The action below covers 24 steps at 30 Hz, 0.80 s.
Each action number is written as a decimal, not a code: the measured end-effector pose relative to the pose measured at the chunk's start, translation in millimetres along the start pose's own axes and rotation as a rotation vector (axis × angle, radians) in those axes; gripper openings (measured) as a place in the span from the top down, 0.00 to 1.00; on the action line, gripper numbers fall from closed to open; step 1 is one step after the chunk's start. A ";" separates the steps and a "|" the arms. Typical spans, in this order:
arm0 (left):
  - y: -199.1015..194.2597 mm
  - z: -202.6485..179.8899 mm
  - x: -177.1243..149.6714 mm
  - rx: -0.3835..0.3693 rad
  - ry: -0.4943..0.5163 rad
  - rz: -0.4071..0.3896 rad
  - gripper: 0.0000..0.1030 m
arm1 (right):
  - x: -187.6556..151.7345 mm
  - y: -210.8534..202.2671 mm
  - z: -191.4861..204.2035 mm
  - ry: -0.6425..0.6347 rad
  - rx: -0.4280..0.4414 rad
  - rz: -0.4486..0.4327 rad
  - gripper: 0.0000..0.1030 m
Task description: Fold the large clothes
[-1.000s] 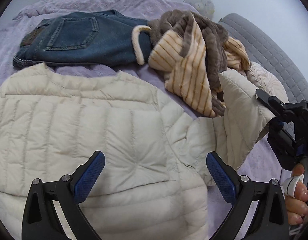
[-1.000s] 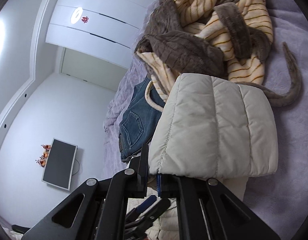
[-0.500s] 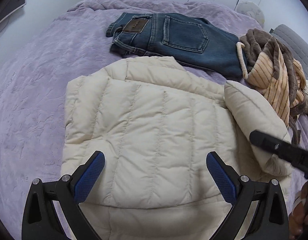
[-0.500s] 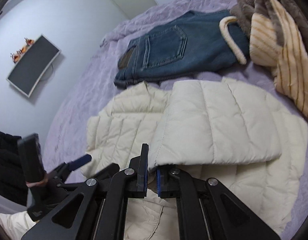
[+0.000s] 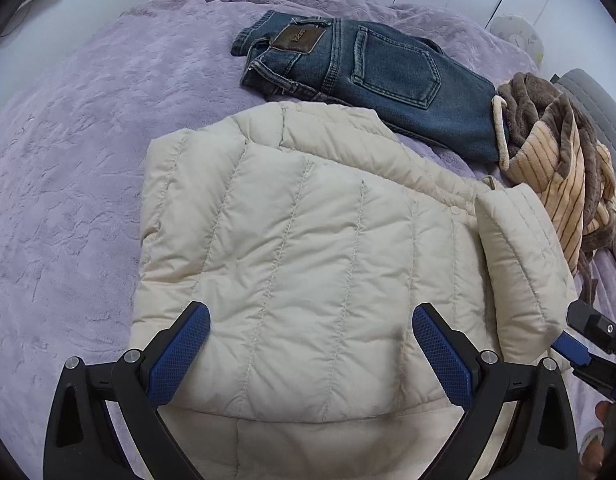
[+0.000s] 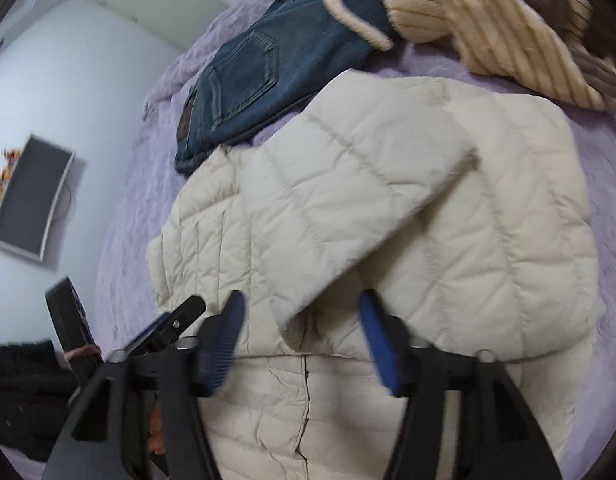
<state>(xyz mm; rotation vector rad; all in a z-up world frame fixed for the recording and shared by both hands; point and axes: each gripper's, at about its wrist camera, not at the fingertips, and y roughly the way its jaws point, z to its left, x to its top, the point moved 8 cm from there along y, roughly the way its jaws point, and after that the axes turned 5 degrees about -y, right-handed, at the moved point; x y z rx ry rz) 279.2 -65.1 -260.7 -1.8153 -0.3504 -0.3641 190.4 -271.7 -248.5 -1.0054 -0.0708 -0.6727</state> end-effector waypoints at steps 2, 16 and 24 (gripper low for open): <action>-4.7 1.9 4.6 -0.036 -0.018 -0.003 0.01 | 8.3 -7.8 -16.5 0.092 0.032 -0.048 0.29; -20.7 18.0 30.3 -0.504 -0.306 0.103 0.01 | 34.8 50.0 95.7 -0.352 0.072 0.001 0.91; -15.6 15.4 32.5 -0.572 -0.348 0.148 0.01 | -25.5 90.6 114.8 -0.543 -0.005 0.197 0.73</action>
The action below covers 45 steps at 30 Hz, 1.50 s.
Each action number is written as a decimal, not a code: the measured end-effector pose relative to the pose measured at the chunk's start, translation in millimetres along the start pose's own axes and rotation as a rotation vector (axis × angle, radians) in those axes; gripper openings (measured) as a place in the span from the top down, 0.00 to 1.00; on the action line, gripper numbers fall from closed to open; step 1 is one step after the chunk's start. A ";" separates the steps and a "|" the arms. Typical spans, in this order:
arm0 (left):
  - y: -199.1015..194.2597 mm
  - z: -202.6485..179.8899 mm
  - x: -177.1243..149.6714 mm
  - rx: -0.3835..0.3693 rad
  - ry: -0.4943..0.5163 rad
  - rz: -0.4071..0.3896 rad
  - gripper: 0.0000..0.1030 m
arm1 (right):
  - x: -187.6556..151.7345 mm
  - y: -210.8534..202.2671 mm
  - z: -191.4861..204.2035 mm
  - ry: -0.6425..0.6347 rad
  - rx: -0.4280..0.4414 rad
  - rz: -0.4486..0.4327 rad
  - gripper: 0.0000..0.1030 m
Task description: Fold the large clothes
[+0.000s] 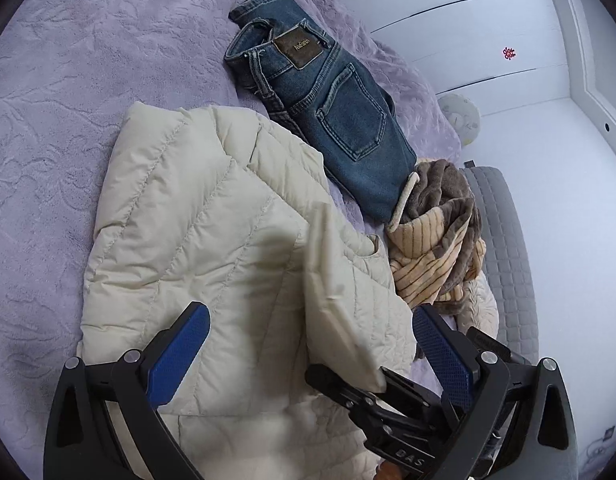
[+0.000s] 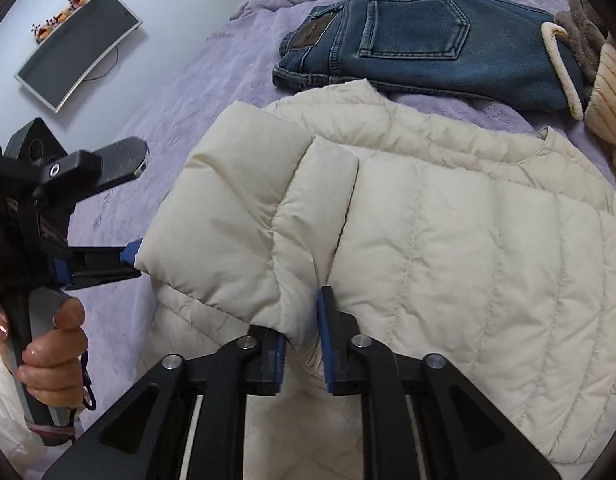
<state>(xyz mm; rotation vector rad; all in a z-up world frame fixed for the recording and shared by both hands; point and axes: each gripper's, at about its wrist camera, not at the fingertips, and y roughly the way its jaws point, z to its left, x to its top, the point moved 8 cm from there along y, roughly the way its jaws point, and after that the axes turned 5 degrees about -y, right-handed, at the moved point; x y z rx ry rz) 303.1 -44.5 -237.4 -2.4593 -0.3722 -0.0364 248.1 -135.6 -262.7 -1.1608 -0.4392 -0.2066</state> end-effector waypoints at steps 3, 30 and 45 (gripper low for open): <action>11.5 -2.6 -4.3 0.022 0.018 0.032 0.01 | -4.9 -12.5 -0.3 0.029 0.007 -0.022 0.49; 42.3 25.1 -47.1 0.298 0.162 0.078 0.93 | -131.7 -100.3 -204.2 0.412 -0.333 -0.043 0.89; 43.4 21.9 -46.0 0.347 0.204 0.074 0.93 | -172.8 -134.2 -214.2 0.798 0.002 -0.153 0.84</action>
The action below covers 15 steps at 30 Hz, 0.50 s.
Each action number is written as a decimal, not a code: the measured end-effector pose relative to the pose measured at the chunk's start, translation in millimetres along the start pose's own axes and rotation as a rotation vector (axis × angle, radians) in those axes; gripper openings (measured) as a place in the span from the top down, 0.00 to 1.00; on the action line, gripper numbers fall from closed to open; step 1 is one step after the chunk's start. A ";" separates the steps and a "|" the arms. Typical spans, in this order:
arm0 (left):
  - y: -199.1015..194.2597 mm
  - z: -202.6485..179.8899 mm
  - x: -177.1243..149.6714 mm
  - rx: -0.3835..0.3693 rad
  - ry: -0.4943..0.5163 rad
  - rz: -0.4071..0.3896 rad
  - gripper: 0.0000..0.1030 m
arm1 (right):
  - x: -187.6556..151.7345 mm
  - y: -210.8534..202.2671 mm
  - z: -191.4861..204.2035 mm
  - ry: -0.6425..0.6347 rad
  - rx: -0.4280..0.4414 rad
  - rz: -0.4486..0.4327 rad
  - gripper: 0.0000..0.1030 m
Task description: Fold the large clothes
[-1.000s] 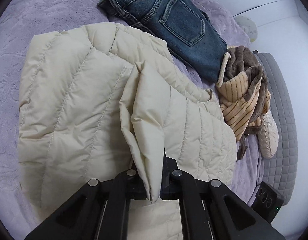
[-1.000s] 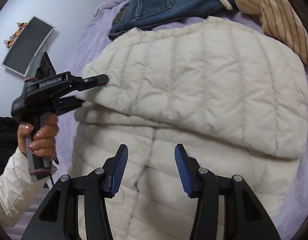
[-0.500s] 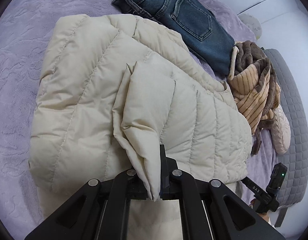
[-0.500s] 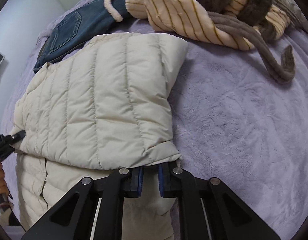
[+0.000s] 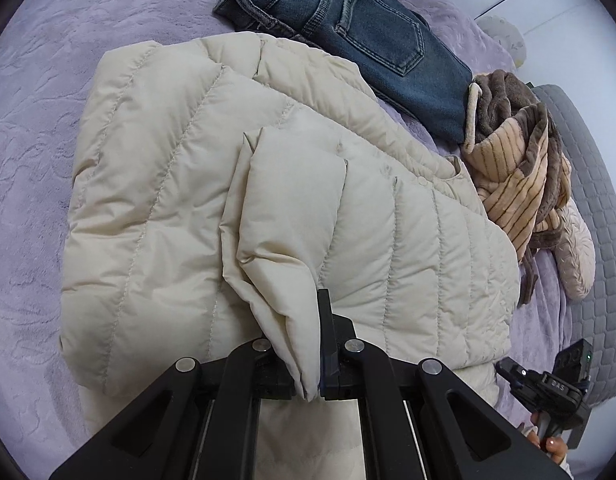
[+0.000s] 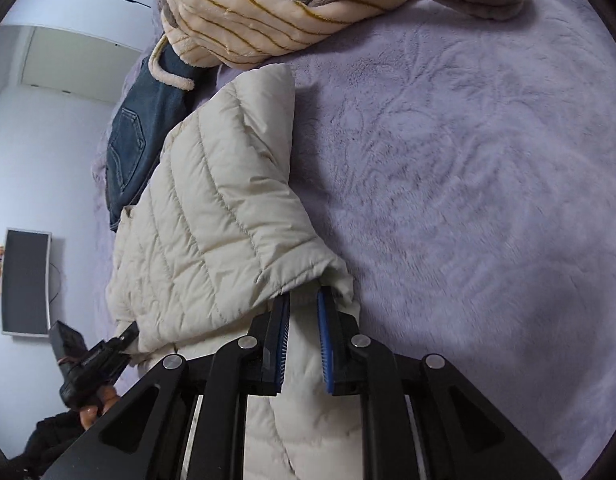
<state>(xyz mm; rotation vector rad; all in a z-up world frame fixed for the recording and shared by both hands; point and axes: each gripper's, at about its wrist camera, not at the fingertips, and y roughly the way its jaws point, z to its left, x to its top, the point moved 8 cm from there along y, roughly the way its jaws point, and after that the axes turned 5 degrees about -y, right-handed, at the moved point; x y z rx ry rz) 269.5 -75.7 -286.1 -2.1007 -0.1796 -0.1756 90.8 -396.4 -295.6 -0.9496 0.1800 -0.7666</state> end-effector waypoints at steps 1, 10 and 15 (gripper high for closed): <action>0.5 0.1 -0.2 -0.001 -0.004 -0.001 0.93 | -5.0 -10.1 1.8 -0.015 0.009 0.003 0.82; 1.9 -3.5 -0.5 0.035 0.016 -0.010 0.93 | 39.9 -43.4 39.4 -0.094 0.072 -0.122 0.61; -0.4 -7.9 1.4 0.083 0.044 -0.003 0.93 | 52.6 31.9 45.9 -0.175 -0.054 -0.030 0.76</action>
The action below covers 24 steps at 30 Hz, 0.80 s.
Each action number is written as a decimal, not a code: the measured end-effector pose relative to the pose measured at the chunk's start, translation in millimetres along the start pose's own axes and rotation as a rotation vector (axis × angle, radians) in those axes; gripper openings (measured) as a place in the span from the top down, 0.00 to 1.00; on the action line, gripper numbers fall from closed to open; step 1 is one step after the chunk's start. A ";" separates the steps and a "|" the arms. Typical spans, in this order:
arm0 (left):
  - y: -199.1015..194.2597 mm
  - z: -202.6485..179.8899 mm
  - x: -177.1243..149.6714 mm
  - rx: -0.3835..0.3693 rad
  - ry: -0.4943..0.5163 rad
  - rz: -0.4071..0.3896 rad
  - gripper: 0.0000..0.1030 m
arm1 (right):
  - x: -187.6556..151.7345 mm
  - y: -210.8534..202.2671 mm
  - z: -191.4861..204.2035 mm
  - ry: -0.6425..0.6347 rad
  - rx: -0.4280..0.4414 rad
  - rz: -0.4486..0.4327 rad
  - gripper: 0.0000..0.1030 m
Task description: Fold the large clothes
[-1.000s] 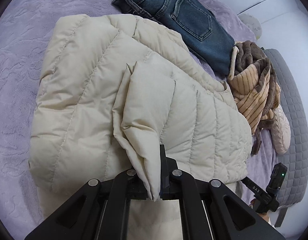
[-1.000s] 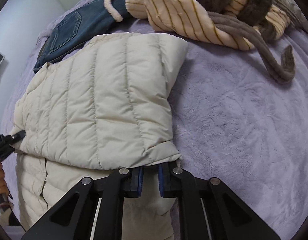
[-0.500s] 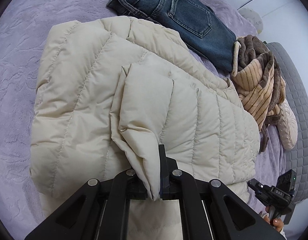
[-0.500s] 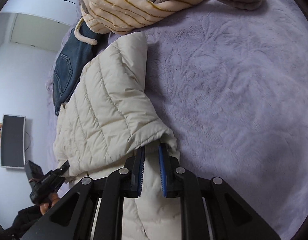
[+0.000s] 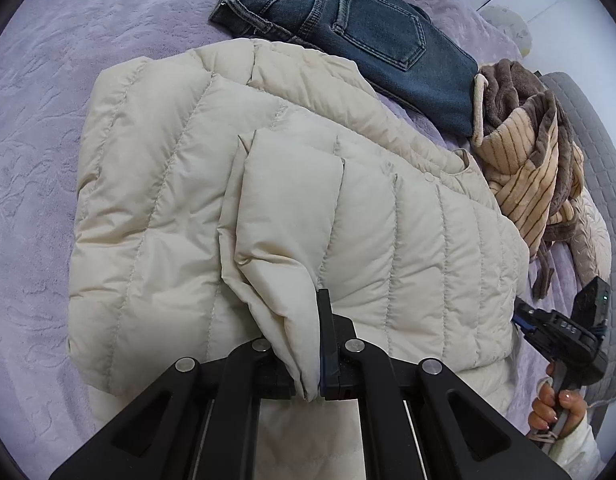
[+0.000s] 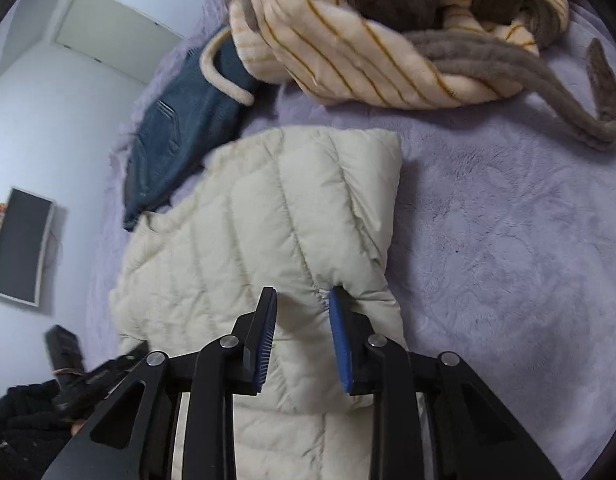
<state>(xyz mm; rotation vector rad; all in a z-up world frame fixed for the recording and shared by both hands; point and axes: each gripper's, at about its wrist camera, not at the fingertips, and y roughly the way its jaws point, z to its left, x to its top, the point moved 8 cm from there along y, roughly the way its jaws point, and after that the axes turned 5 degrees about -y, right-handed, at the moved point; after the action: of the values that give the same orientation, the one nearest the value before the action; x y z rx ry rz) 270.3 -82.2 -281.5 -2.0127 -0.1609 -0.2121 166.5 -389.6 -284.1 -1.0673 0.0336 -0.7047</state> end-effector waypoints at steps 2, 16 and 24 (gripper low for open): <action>-6.9 -2.1 2.2 0.022 0.042 0.006 0.92 | -4.9 17.8 -8.8 0.023 -0.022 0.023 0.83; -35.5 -7.7 19.2 0.132 0.191 -0.093 0.64 | -12.4 14.7 -5.3 -0.022 -0.079 0.000 0.83; -4.5 15.3 3.2 0.147 0.113 -0.057 0.64 | -12.8 14.8 -1.5 -0.090 -0.106 0.004 0.83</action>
<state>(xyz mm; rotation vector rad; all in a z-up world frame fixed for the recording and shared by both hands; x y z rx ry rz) 273.7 -66.4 -283.4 -1.8461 -0.1584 -0.3397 163.5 -379.5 -300.7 -1.1989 -0.0045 -0.6559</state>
